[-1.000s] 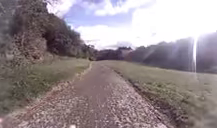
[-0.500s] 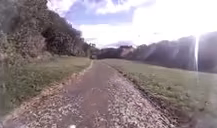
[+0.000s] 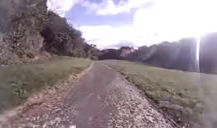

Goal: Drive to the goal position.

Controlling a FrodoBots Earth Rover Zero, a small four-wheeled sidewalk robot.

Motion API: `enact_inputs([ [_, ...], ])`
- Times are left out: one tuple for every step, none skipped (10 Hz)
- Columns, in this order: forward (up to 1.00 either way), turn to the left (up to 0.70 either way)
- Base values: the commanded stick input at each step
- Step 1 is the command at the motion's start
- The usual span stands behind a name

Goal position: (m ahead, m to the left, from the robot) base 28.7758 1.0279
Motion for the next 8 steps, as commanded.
enact_inputs([
  [0.70,0.00],
  [0.70,0.00],
  [0.70,0.00],
  [0.70,0.00],
  [0.70,0.00],
  [0.70,0.00],
  [0.70,0.00],
  [0.70,0.00],
])
